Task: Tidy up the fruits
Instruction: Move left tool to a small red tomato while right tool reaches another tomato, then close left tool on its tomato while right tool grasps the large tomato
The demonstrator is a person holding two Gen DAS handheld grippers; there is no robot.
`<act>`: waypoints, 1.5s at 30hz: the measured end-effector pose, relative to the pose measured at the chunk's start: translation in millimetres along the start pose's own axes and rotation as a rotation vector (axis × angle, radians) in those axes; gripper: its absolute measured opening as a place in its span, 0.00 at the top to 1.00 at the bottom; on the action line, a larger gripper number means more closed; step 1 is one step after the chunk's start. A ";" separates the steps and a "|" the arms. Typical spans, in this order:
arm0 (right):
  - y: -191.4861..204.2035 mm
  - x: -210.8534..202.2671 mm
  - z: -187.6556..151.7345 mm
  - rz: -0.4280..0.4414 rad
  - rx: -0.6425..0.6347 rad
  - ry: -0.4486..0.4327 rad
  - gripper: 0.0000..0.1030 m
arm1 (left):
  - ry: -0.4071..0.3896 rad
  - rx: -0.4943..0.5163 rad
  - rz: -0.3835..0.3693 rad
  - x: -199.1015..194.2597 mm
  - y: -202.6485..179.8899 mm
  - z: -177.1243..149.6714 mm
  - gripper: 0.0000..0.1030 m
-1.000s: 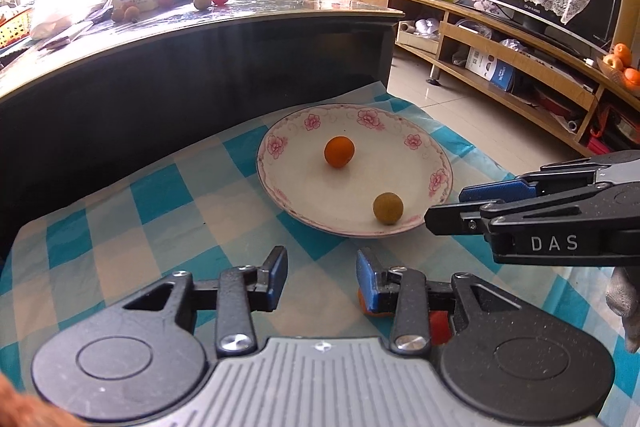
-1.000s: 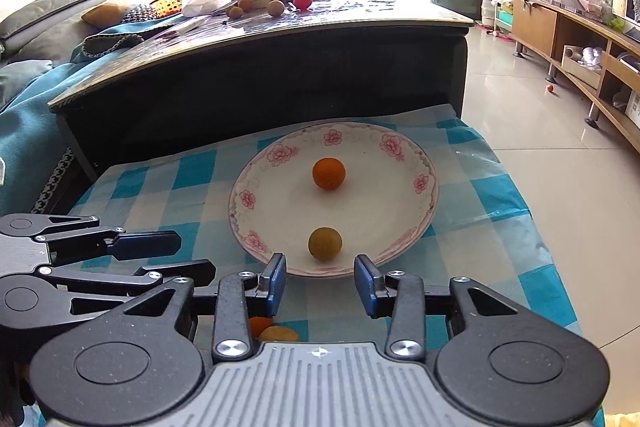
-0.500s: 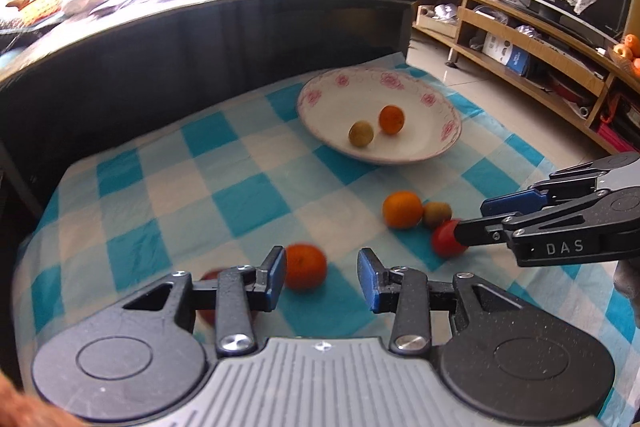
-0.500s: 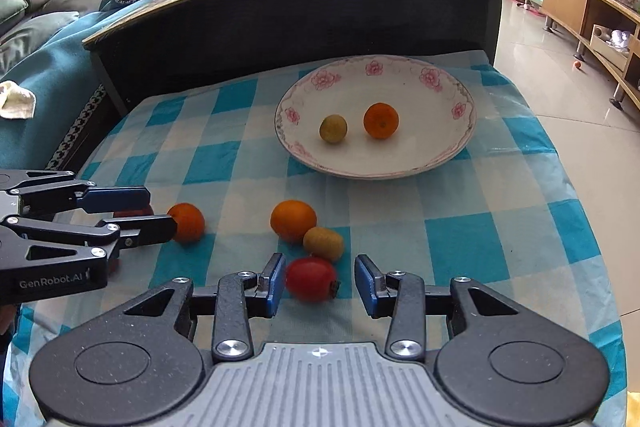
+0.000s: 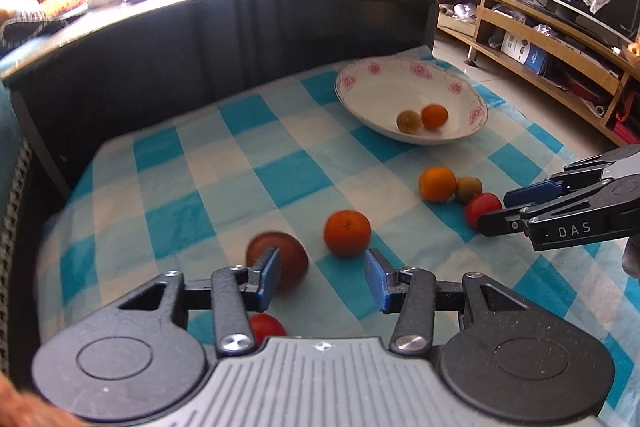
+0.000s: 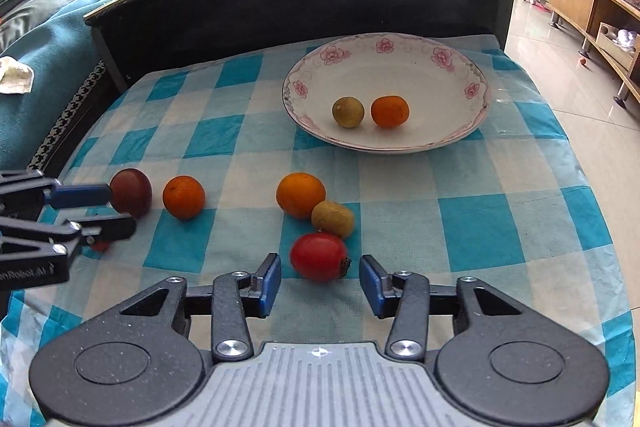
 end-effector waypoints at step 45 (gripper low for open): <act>9.7 14.7 2.3 -0.031 -0.070 -0.001 0.68 | 0.112 -0.005 0.036 15.2 16.1 -31.7 0.63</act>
Point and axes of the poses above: each gripper's, at about its wrist camera, not at the fingertips, and x roughly the way its jaws point, y to its left, z to its top, the point moved 1 cm from there along x, roughly the way its jaws point, and after that the axes turned 10 degrees about -x, right-handed, at the moved point
